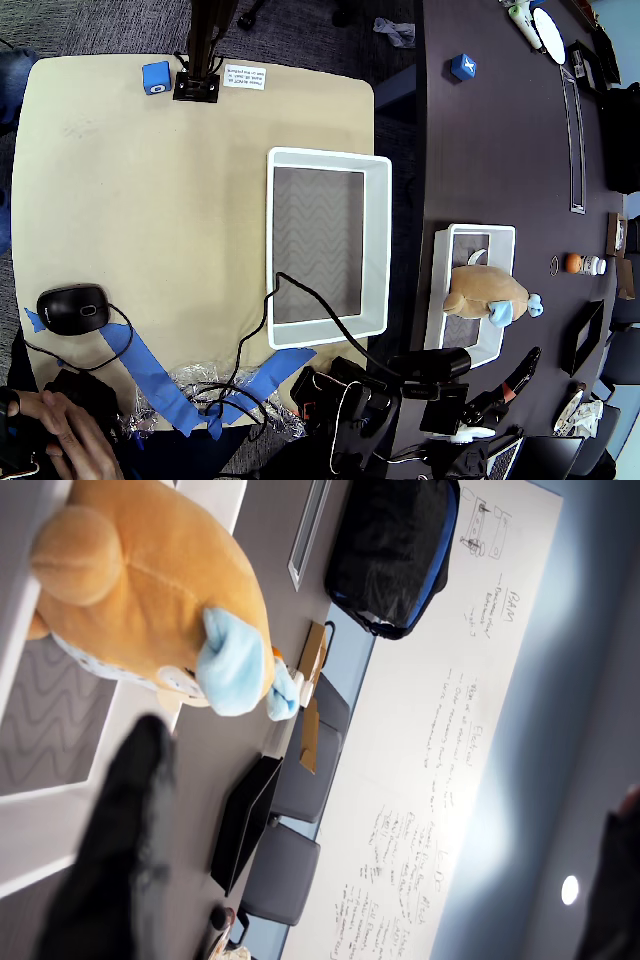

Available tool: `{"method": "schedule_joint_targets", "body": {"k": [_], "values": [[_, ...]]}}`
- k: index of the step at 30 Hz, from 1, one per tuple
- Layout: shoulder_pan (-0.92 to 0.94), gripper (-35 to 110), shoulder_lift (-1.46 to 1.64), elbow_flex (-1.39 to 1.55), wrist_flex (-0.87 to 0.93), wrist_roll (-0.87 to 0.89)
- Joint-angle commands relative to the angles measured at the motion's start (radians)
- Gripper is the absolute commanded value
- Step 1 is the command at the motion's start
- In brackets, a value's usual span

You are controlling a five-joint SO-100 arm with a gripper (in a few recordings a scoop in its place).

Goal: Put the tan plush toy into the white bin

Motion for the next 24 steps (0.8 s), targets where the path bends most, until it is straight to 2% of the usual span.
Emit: {"method": "schedule_joint_targets", "body": {"k": [1, 17, 24], "values": [[0.018, 60, -0.107, -0.028, -0.029, -0.021], [0.020, 60, -0.123, -0.044, 0.002, -0.020], [0.064, 60, -0.124, -0.138, 0.008, 0.072]]}}
